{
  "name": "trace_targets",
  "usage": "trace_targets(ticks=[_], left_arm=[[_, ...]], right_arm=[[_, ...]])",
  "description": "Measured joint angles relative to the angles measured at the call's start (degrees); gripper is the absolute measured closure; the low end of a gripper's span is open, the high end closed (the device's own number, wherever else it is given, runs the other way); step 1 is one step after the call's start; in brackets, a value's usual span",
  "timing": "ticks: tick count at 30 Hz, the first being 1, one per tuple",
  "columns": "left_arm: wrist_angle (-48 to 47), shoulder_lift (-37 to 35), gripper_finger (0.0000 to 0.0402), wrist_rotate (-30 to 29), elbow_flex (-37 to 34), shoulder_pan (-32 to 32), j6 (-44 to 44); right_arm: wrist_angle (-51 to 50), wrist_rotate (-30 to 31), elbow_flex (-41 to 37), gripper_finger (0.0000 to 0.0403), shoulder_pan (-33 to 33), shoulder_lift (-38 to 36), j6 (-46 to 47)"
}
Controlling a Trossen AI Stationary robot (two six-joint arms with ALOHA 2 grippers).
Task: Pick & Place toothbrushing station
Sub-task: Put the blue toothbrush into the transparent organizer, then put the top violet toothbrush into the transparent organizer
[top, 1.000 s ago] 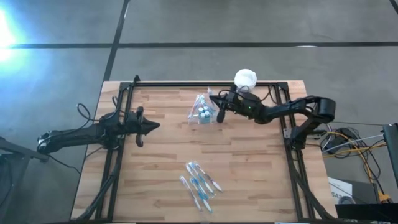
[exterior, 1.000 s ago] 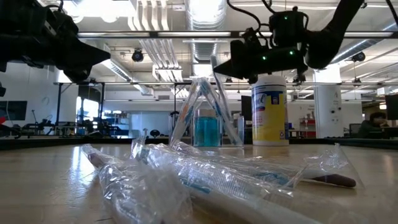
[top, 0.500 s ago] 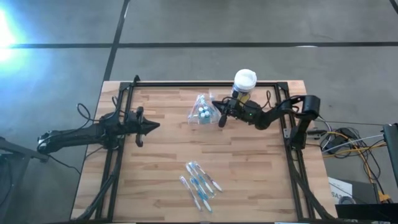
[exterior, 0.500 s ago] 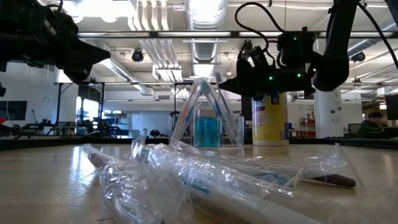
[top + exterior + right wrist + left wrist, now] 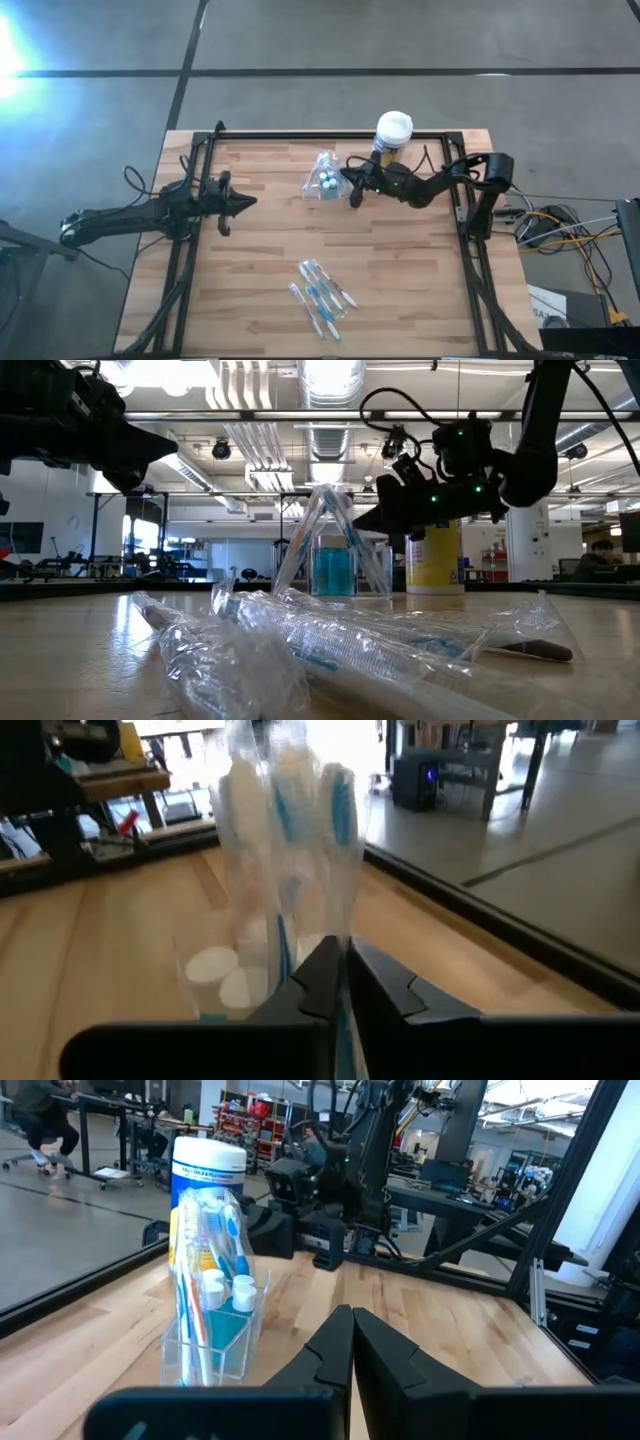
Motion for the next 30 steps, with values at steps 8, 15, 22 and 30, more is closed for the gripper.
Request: trace_targets(ticks=[8, 15, 22, 30], left_arm=[[0.5, 0.0, 0.0388, 0.1, 0.0, 0.0, 1.0], [0.6, 0.0, 0.0388, 0.1, 0.0, 0.0, 1.1], [0.6, 0.0, 0.0388, 0.2, 0.0, 0.0, 0.7], [-0.9, 0.0, 0.0388, 5.9, 0.0, 0.0, 0.8]], right_arm=[[-5.3, -0.1, -0.3, 0.0302, 0.0, -6.6, 1.9], [-25.6, 0.0, -0.8, 0.0245, 0.4, -24.6, 1.8], [-39.1, -0.2, -2.4, 0.0246, 6.0, -45.9, -1.3], [-53.2, -0.1, -6.0, 0.0282, 14.0, -65.9, -3.1]])
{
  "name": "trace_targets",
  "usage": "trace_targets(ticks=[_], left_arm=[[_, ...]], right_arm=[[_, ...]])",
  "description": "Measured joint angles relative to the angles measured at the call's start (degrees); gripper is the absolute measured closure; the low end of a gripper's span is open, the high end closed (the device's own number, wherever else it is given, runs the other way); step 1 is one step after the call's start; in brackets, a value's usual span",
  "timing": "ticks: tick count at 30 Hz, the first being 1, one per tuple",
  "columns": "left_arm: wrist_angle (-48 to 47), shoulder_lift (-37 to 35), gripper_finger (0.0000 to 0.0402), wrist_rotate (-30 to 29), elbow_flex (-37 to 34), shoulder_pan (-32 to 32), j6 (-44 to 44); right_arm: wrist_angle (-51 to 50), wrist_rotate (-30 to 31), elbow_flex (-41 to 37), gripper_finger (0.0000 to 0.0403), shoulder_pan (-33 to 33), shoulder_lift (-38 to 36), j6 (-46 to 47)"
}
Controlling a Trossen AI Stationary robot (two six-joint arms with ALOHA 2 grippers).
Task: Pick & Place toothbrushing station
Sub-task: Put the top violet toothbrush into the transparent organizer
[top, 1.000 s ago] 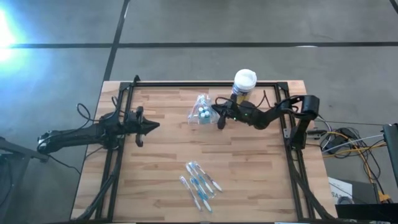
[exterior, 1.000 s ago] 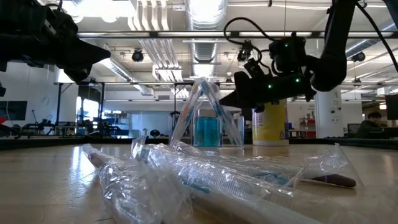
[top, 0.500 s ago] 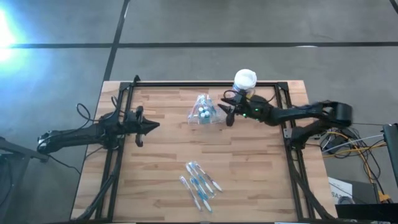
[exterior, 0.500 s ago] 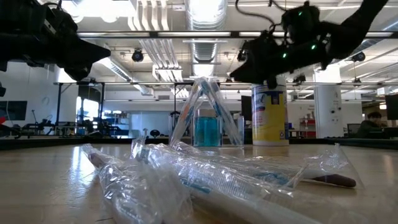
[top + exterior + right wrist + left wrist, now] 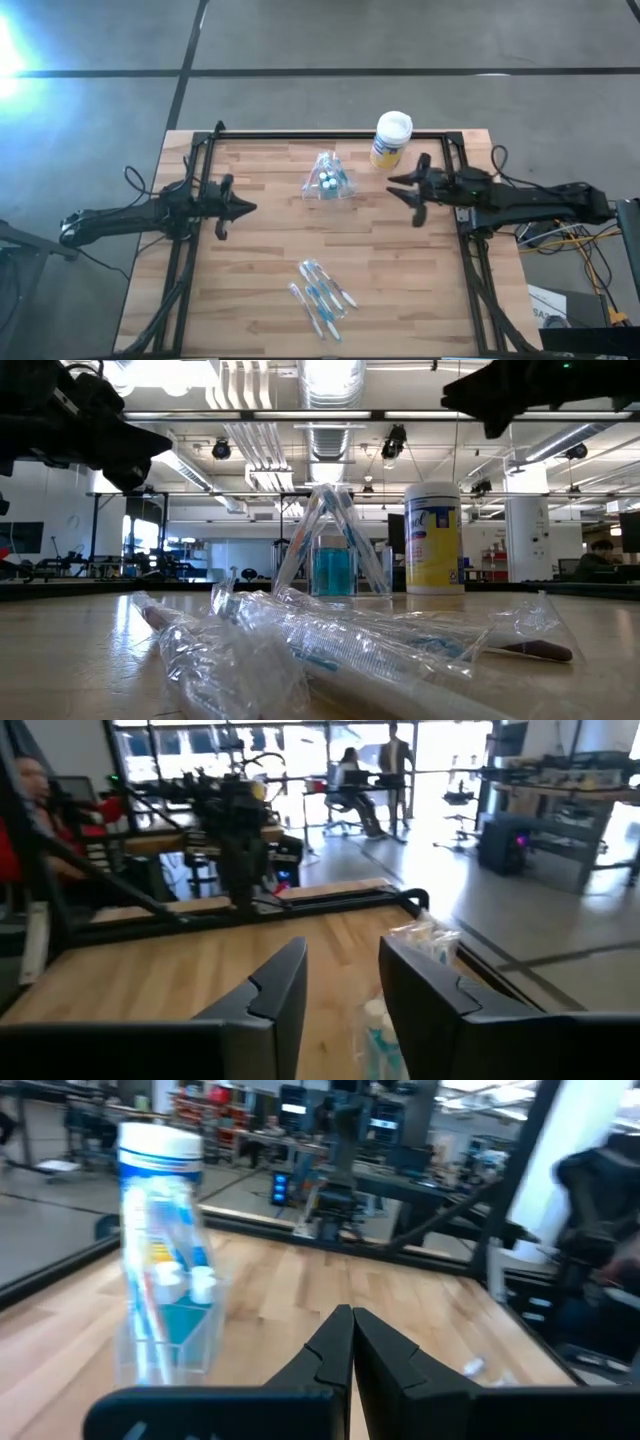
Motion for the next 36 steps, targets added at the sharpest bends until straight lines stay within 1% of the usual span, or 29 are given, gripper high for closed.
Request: trace_targets(ticks=[6, 11, 14, 21, 33, 36], left_arm=[[-0.2, 0.0, 0.0388, 1.1, 0.0, 0.0, 0.0], [-0.3, 0.0, 0.0388, 1.2, 0.0, 0.0, -0.9], [-0.3, 0.0, 0.0388, 1.2, 0.0, 0.0, -1.0], [-0.3, 0.0, 0.0388, 1.2, 0.0, 0.0, -2.3], [-0.6, 0.0, 0.0388, 1.2, 0.0, 0.0, -2.5], [-0.6, 0.0, 0.0388, 1.2, 0.0, 0.0, -0.8]], right_arm=[[-1.0, 0.1, -6.4, 0.0329, 1.4, -10.3, 0.0], [3.9, 0.1, -13.7, 0.0372, 1.4, -15.7, -0.4], [4.4, 0.1, -15.9, 0.0391, 1.4, -18.5, -0.8], [4.2, 0.1, -18.6, 0.0394, 1.4, -22.4, -1.3], [4.0, 0.1, -20.7, 0.0394, 1.4, -22.6, -1.0], [3.8, -0.1, -20.7, 0.0394, 1.4, -22.6, -0.3]])
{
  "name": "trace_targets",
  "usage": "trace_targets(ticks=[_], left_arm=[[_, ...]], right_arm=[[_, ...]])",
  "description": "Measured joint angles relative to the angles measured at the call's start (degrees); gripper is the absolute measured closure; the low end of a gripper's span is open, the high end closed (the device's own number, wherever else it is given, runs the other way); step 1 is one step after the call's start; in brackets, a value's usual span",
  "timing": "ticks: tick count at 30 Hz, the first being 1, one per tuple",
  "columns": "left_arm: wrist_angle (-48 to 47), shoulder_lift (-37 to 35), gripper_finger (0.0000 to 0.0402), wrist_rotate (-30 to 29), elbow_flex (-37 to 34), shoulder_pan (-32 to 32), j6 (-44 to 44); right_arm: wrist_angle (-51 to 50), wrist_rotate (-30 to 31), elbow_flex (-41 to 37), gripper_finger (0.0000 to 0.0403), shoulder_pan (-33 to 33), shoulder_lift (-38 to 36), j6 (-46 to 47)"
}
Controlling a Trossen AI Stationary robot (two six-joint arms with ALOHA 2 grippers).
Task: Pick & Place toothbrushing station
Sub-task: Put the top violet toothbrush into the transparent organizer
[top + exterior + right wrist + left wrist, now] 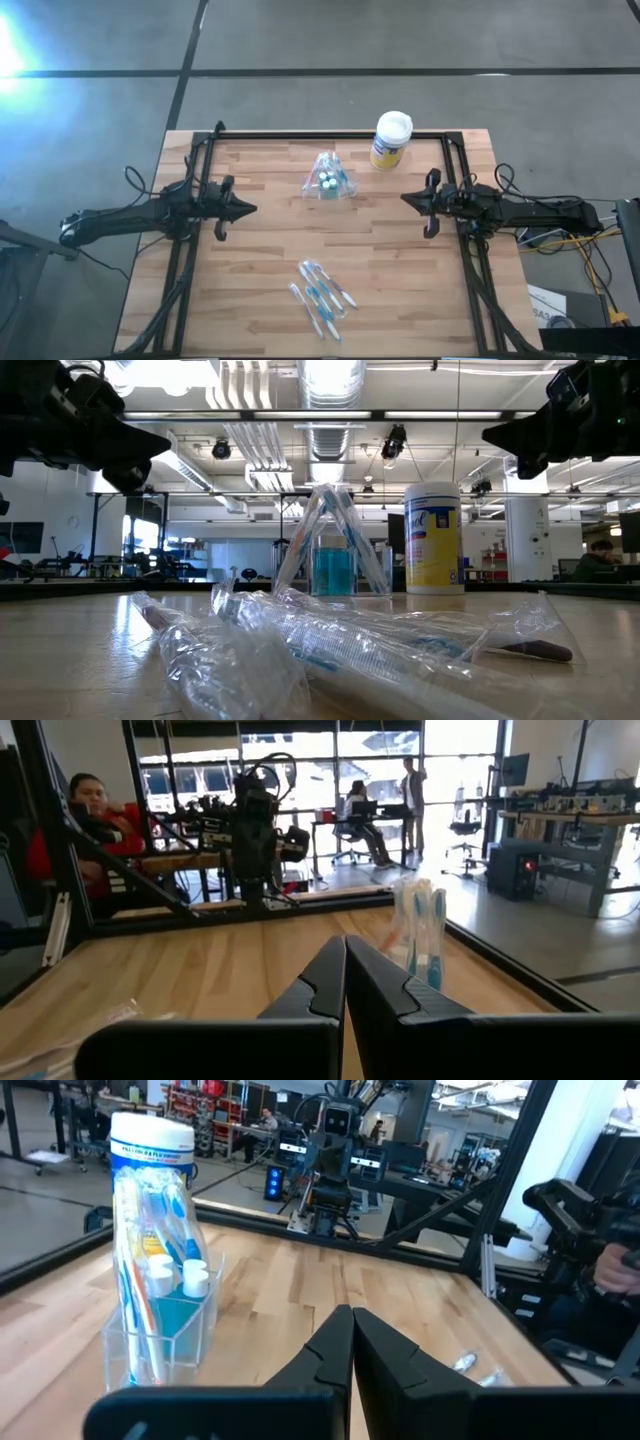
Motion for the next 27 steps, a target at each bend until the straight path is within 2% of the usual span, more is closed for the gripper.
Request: trace_targets(ticks=[9, 16, 21, 27], left_arm=[[0.0, 0.0, 0.0397, 1.3, 0.0, 0.0, 3.8], [0.0, 0.0, 0.0397, 1.5, 0.0, 0.0, 3.7], [0.0, 0.0, 0.0387, 1.5, 0.0, 0.0, 2.9], [-0.6, 0.0, 0.0378, 1.5, 0.0, 0.0, 3.8]], right_arm=[[0.0, -0.4, 1.0, 0.0394, 0.0, 0.4, -0.9], [-3.3, -1.5, 3.5, 0.0394, 0.0, 3.0, 3.8], [-12.2, -1.4, 9.4, 0.0394, 0.7, 8.4, 6.4], [-18.2, 2.0, 17.0, 0.0394, 2.5, 19.2, 8.0]])
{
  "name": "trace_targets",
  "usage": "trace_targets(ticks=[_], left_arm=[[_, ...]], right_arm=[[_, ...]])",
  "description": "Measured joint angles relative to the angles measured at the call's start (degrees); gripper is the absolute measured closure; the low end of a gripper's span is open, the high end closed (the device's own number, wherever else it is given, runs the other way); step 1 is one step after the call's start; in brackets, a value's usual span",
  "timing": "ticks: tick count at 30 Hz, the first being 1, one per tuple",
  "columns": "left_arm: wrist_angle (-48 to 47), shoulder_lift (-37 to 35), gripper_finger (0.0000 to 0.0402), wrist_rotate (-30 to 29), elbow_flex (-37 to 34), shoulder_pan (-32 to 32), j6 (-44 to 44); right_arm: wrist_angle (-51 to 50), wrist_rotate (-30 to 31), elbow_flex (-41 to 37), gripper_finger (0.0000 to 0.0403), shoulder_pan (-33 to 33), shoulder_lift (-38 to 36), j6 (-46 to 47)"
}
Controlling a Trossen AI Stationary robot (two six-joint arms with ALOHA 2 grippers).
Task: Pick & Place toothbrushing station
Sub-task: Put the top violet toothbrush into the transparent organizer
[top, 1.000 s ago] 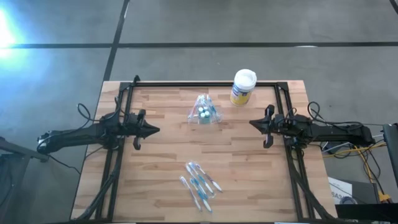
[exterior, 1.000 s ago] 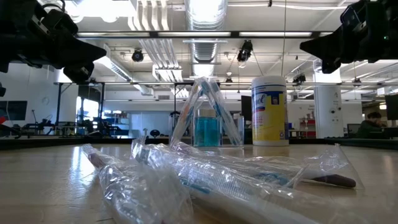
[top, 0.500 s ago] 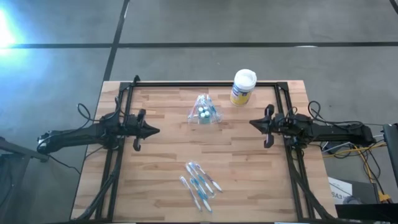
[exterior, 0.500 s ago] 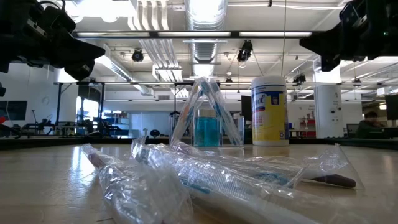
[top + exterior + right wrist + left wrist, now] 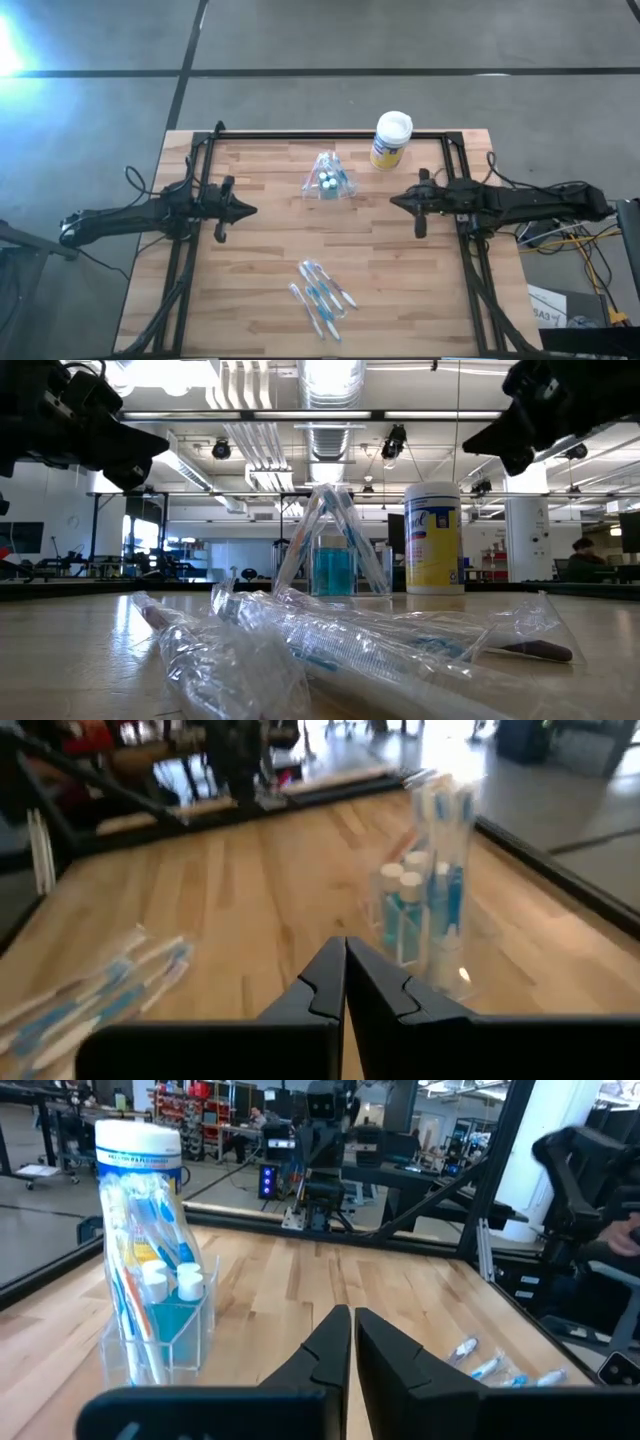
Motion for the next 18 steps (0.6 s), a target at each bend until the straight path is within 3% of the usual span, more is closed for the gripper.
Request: trace_targets(ticks=[6, 18], left_arm=[[-1.2, 0.0, 0.0385, -0.1, 0.0, 0.0, -0.6], [-0.4, 0.0, 0.0392, -2.9, -1.1, 0.0, 3.3]], right_arm=[[-3.5, 8.6, 8.7, 0.0394, 4.2, 14.3, 0.0], [-8.4, 9.0, 27.6, 0.0394, 15.5, 41.4, 9.5]])
